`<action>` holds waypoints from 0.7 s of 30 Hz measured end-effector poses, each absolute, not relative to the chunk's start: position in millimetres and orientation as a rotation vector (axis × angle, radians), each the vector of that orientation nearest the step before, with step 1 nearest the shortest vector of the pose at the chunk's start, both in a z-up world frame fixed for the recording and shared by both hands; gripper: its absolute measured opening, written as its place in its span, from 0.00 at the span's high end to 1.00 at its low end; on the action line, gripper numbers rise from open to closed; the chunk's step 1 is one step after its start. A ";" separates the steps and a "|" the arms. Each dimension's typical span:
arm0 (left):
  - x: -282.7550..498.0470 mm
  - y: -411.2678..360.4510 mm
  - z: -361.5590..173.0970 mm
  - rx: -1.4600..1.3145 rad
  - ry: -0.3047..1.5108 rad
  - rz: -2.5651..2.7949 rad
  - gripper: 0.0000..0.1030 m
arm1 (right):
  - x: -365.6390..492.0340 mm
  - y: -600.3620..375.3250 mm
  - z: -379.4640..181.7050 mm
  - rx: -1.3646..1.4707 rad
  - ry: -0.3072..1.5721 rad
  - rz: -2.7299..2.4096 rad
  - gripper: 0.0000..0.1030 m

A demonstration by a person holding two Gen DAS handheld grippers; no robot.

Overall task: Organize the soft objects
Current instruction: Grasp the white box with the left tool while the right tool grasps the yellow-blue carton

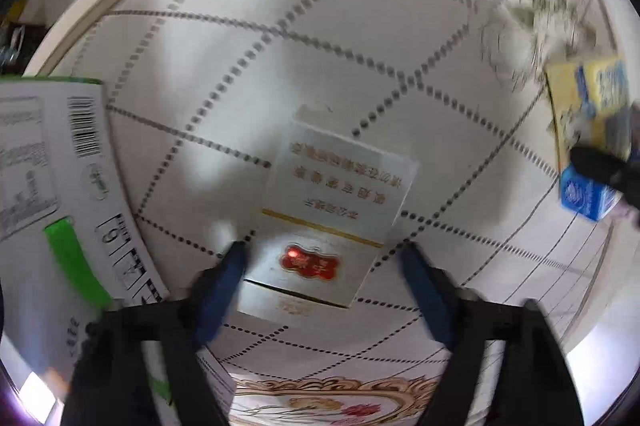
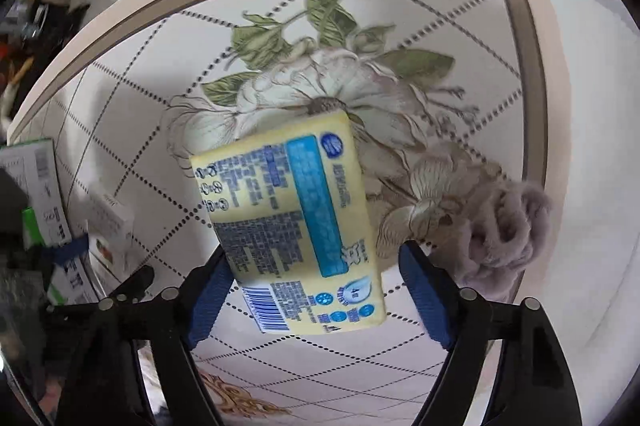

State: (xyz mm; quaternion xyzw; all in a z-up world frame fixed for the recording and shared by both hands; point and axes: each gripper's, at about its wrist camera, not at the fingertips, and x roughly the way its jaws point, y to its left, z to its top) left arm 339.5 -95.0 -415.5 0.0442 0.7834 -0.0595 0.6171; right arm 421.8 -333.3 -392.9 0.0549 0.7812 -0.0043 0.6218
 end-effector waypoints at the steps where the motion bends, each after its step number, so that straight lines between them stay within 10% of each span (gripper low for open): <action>1: 339.9 -91.7 -412.5 0.054 1.798 -0.134 0.42 | 418.7 -336.0 -392.6 0.146 1.792 -0.027 0.31; 8: 337.2 -70.8 -416.6 -0.217 1.831 -0.139 0.39 | 398.8 -349.1 -393.0 0.210 1.804 -0.048 0.30; 21: 311.2 -144.7 -405.4 0.114 1.725 -0.158 0.48 | 374.1 -320.2 -398.9 0.088 1.752 -0.122 0.35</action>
